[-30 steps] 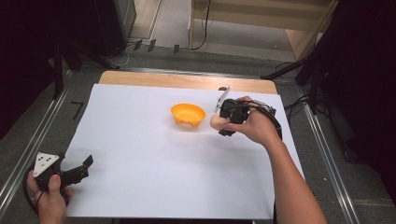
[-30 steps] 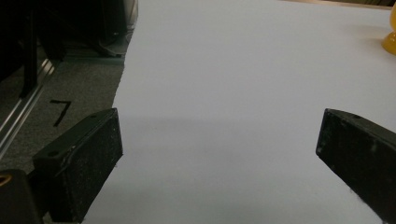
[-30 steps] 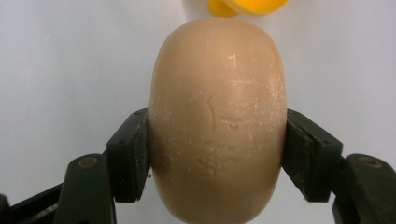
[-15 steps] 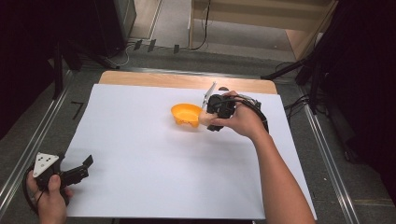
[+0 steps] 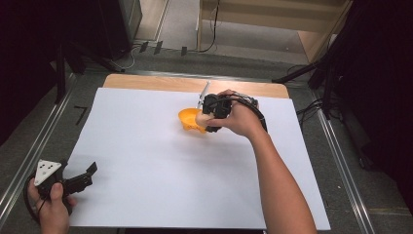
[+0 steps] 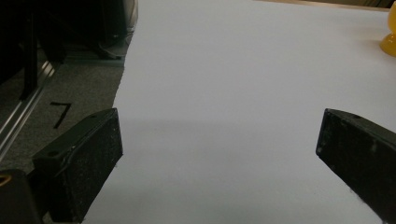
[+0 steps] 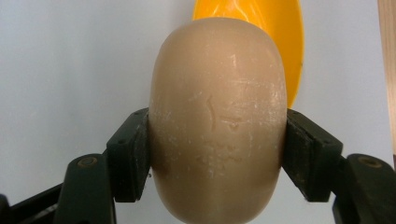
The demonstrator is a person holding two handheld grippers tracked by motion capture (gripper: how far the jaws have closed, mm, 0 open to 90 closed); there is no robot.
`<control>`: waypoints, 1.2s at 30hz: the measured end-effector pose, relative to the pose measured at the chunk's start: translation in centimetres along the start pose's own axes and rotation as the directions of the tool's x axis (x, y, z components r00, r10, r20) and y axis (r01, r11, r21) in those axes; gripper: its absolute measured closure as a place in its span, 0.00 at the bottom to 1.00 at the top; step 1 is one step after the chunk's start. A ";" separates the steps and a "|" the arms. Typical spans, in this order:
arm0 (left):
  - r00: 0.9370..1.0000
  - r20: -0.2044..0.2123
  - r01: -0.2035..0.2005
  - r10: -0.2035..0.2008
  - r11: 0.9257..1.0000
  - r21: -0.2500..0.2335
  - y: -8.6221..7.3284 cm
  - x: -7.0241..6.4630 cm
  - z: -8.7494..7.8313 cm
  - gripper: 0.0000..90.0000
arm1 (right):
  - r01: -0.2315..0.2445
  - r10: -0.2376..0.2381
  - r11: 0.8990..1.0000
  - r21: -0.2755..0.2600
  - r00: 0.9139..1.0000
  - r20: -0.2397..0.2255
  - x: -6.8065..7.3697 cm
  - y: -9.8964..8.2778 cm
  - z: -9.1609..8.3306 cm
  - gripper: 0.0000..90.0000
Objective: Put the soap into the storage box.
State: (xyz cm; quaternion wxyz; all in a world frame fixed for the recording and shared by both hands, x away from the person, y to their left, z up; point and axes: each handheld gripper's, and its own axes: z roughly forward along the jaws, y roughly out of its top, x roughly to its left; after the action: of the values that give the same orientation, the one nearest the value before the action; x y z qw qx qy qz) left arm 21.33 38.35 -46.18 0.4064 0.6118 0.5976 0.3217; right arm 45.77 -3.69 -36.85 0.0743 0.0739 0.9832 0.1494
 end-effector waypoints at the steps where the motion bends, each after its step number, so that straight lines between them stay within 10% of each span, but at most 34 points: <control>1: 1.000 0.000 0.000 0.000 1.000 0.000 0.0 0.0 0.0 0.01 | -0.001 0.001 1.000 -0.001 1.000 -0.001 -0.1 0.5 0.1 0.37; 36: 1.000 0.007 -0.012 0.012 1.000 0.009 0.0 -0.1 0.1 0.01 | -0.020 0.021 0.999 0.042 0.999 -0.024 -2.7 3.6 3.4 0.37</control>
State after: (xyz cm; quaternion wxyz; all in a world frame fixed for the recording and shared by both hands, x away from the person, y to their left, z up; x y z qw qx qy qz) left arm 21.42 38.24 -46.18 0.4037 0.6183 0.5939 0.3194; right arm 49.38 0.26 -38.57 0.0591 0.0838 0.9861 0.1307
